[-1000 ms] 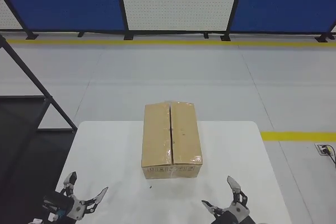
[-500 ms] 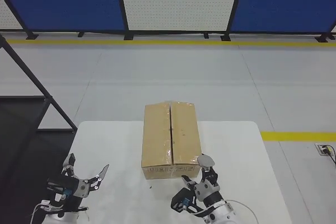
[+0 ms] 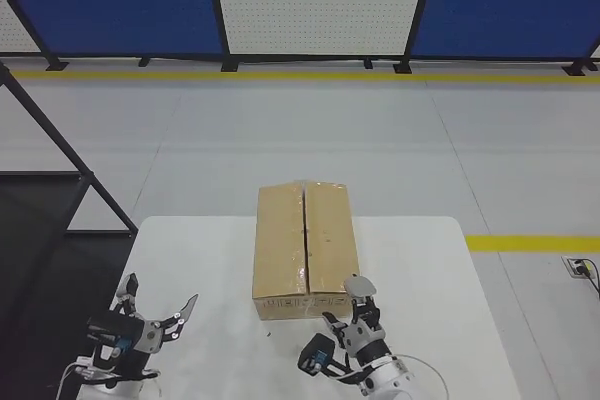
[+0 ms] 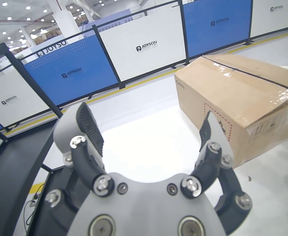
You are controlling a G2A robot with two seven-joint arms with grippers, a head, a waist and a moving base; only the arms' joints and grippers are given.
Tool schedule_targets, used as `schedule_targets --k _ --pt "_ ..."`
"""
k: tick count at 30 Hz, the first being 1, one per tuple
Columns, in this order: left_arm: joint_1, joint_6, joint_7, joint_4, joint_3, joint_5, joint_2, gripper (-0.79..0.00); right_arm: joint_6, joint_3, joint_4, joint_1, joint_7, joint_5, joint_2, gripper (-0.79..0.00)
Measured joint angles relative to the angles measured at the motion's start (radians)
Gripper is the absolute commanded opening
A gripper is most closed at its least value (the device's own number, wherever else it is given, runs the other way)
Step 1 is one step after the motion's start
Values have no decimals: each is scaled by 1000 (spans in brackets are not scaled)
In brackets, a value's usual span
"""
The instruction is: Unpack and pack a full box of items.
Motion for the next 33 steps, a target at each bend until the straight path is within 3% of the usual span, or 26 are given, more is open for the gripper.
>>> schedule_targets --k 12,22,25,27,33 --pt "-20 54 -10 14 10 -21 -8 0 79 -99 114 118 156 -89 -61 0" --pt "-20 53 -10 14 9 -21 -7 0 63 -114 152 148 216 -140 -91 -6" --pt "-20 53 -10 14 9 -21 -7 0 57 -113 163 152 227 -146 -99 -172" --pt "-20 53 -10 14 9 -21 -7 0 56 -111 171 153 230 -146 -104 -360" --pt "-20 53 -10 14 9 -21 -7 0 46 -101 197 153 255 -162 -117 -486"
